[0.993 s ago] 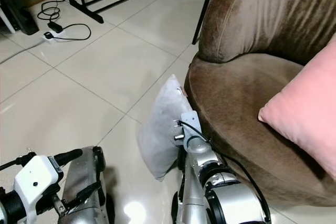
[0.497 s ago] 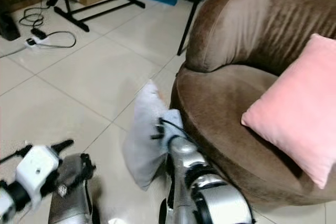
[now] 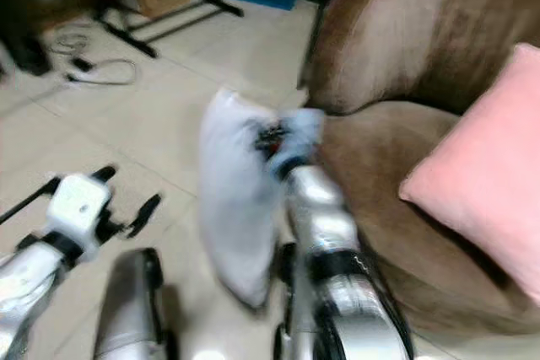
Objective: Move the pillow to the sofa from floor
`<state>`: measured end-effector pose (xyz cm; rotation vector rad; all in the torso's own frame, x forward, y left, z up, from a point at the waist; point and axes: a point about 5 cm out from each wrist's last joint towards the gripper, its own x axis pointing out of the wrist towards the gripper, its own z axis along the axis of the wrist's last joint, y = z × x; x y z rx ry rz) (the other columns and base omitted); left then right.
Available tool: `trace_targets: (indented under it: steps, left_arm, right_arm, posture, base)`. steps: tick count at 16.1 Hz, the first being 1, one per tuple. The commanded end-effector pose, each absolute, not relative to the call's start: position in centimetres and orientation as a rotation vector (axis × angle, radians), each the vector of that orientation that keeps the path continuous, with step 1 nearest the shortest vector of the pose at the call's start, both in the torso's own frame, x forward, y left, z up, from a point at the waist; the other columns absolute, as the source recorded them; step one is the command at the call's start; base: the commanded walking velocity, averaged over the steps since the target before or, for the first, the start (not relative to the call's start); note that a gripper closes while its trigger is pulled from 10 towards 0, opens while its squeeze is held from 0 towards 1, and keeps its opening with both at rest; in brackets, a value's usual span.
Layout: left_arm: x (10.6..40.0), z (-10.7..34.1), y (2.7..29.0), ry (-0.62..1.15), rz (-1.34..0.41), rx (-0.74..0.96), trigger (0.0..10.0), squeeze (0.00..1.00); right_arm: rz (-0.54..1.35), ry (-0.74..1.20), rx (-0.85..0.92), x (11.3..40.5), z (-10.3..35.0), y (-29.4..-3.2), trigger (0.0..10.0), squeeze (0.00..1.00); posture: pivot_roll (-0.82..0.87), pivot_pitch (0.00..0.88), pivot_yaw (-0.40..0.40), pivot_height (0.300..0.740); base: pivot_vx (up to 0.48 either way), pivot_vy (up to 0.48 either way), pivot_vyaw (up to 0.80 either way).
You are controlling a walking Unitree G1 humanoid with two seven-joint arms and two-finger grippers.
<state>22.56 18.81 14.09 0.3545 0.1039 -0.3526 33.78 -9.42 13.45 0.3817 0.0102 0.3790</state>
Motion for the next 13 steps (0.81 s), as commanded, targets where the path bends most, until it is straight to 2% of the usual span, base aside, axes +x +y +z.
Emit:
trace_targets:
  steps: [1, 2, 3, 5, 7, 13]
  left_arm:
    - [23.0, 14.3, 18.1, 0.085, -0.361, 0.349, 10.0, 0.00]
    - [23.3, 14.4, 18.1, 0.080, -0.354, 0.350, 10.0, 0.00]
    - [24.1, 15.4, 17.8, 0.016, -0.317, 0.341, 10.0, 0.00]
    - [24.5, 15.4, 18.0, 0.000, -0.266, 0.337, 10.0, 0.00]
    - [24.5, 15.2, 17.8, -0.010, -0.277, 0.318, 10.0, 0.00]
    - [25.7, 15.2, 17.4, -0.031, -0.260, 0.337, 10.0, 0.00]
  right_arm:
    - [0.312, -0.072, 0.395, 33.2, 15.9, -11.3, 0.0, 0.00]
    - [0.291, -0.078, 0.389, 32.7, 16.3, -11.7, 0.0, 0.00]
    - [0.209, -0.098, 0.346, 31.3, 17.1, -13.1, 10.0, 0.00]
    - [0.185, -0.061, 0.301, 30.0, 16.7, -13.6, 10.0, 0.00]
    - [0.152, -0.034, 0.300, 28.9, 16.6, -13.7, 10.0, 0.00]
    - [0.149, -0.020, 0.317, 29.1, 17.7, -12.9, 10.0, 0.00]
  posture:
    - [-0.09, 0.000, -0.023, 0.480]
    - [-0.09, 0.000, -0.023, 0.480]
    - [-0.09, 0.000, -0.022, 0.480]
    - [-0.11, 0.000, 0.002, 0.480]
    - [-0.13, 0.000, 0.030, 0.500]
    - [-0.13, 0.000, 0.032, 0.560]
  base:
    - [0.000, 0.000, 0.00]
    - [0.000, 0.000, 0.00]
    - [0.000, 0.000, 0.00]
    - [0.000, 0.000, 0.00]
    - [0.000, 0.000, 0.00]
    - [0.000, 0.000, 0.00]
